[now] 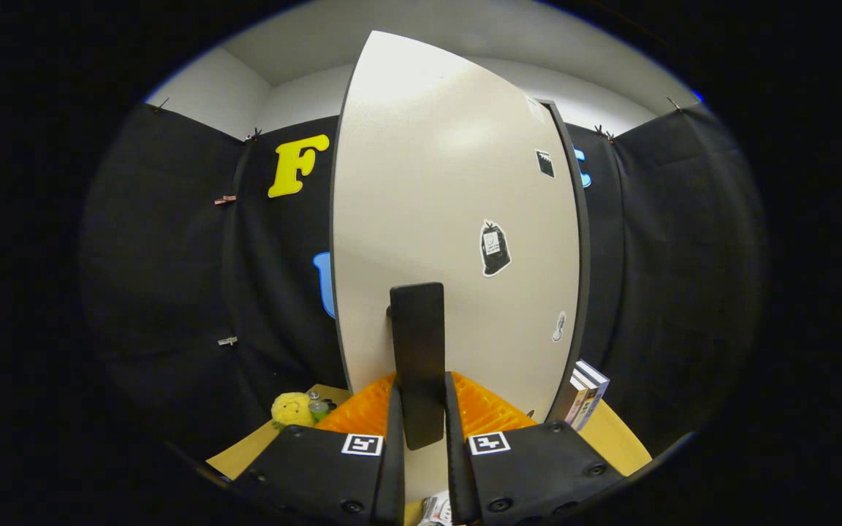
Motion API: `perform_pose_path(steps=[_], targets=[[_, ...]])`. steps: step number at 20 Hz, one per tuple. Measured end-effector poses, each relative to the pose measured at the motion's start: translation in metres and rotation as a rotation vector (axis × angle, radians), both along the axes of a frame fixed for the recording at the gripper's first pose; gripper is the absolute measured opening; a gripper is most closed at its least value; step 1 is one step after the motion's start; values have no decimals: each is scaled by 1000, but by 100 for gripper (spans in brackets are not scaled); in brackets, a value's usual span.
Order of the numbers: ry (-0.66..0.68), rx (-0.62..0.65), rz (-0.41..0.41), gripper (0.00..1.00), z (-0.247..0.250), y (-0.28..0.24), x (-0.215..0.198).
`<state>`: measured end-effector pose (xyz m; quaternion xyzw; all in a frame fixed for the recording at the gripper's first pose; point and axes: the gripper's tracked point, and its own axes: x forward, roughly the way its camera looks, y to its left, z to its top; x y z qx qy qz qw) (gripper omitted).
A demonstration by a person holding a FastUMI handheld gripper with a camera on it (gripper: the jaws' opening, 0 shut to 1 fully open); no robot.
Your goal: Open the shoe cabinet door, grab the shoes and put them into the shoe cabinet, then close the shoe cabinet door.
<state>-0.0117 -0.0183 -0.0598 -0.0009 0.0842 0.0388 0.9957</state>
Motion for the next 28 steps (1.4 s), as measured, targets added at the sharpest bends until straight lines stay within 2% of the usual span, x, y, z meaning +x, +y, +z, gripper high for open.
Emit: perform_pose_path(steps=[7,16,19,22,28], targets=[[-10,-7,-18,27,10,-52,-35],[-44,-48,-109,26,25,-104,-52],[-46,-38,-155,27,27,-120,-53],[-50,-36,-199,22,29,-138,-56],[-75,-19,-263,22,39,-170,-65]])
